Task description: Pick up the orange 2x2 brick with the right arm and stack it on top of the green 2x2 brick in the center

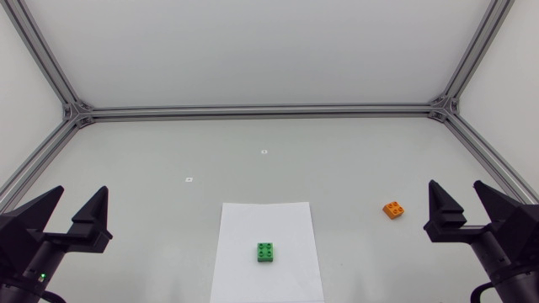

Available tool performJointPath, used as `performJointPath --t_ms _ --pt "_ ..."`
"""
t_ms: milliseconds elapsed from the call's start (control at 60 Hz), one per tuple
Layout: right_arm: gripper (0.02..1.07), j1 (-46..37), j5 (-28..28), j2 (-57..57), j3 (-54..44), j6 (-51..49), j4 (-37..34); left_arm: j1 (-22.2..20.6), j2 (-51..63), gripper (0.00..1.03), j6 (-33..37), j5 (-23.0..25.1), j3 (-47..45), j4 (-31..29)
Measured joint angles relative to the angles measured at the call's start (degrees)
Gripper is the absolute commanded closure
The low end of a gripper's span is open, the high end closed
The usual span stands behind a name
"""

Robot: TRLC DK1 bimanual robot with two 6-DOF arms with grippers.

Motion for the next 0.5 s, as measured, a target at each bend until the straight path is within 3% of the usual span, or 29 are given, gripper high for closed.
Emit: performJointPath --t_ms 500 --pt "0.06 -0.3 0.0 0.0 0.0 -1.3 0.0 0.0 0.0 0.04 0.0 0.0 0.0 0.0"
